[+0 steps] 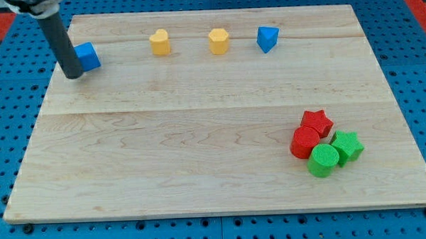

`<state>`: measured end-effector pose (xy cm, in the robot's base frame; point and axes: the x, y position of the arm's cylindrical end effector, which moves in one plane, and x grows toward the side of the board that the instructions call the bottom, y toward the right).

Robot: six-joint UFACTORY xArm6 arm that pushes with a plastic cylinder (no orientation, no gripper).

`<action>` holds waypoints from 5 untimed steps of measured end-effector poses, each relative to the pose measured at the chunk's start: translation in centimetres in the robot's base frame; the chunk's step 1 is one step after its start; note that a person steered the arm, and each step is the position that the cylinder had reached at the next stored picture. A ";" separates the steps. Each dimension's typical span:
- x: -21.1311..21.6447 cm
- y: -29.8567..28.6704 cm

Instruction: Place the cube left to the yellow heart

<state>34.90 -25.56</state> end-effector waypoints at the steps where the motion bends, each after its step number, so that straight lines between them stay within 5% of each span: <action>1: -1.2 -0.9; 4: -5.2 4.9; 5: 0.5 6.3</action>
<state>35.37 -19.25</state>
